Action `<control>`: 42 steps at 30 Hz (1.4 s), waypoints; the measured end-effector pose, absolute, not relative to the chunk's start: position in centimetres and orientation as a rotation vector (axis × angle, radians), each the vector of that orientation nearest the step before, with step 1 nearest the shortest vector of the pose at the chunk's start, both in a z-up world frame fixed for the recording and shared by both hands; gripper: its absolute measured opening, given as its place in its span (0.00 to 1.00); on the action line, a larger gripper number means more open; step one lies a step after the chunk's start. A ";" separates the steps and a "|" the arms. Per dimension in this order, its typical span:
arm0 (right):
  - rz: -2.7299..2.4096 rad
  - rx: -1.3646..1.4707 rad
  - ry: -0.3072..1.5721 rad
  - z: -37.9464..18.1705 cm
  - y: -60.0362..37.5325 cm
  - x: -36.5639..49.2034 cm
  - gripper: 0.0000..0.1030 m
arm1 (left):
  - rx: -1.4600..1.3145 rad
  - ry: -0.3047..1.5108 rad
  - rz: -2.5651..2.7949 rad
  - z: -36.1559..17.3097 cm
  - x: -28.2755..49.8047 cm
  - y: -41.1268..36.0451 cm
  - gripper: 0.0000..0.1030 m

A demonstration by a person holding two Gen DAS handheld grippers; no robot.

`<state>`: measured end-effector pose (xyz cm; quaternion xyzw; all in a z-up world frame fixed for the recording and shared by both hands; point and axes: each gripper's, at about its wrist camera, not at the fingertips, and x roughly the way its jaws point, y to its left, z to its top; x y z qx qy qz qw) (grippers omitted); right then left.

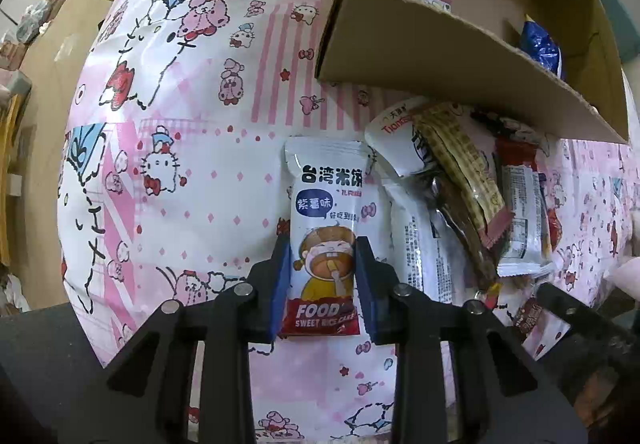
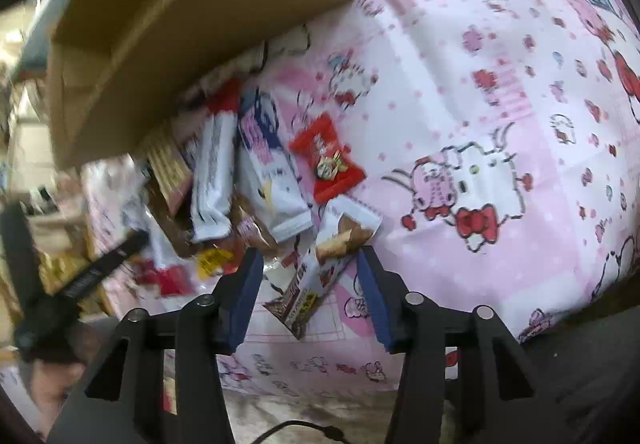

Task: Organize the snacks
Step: 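Grasp the FOOD rice cake packet with the left tool while the right tool grasps a brown bar, then lower both held packets into the box and open both tools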

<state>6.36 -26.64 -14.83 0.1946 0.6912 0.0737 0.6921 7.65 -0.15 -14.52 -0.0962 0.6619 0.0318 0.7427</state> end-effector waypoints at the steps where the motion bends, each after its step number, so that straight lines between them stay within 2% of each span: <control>1: 0.161 0.403 1.547 -15.0 -26.2 6.4 0.46 | -0.206 1.446 0.075 -14.3 7.6 0.0 0.26; 2: 0.158 0.386 1.548 -15.2 -26.0 6.4 0.41 | -0.202 1.440 0.080 -14.0 7.7 0.4 0.26; 3: 0.151 0.361 1.547 -15.3 -25.8 6.5 0.26 | -0.204 1.430 0.087 -13.7 7.5 0.7 0.26; 4: 0.147 0.349 1.544 -15.4 -25.8 6.5 0.18 | -0.207 1.428 0.091 -13.5 7.5 0.8 0.26; 26: 0.432 0.584 1.291 -7.3 -29.5 3.3 0.15 | -0.323 1.265 0.134 -8.0 4.2 3.1 0.26; 42: 0.541 0.577 1.035 -0.2 -28.4 8.7 0.15 | -0.301 1.063 0.070 -0.8 6.4 2.7 0.26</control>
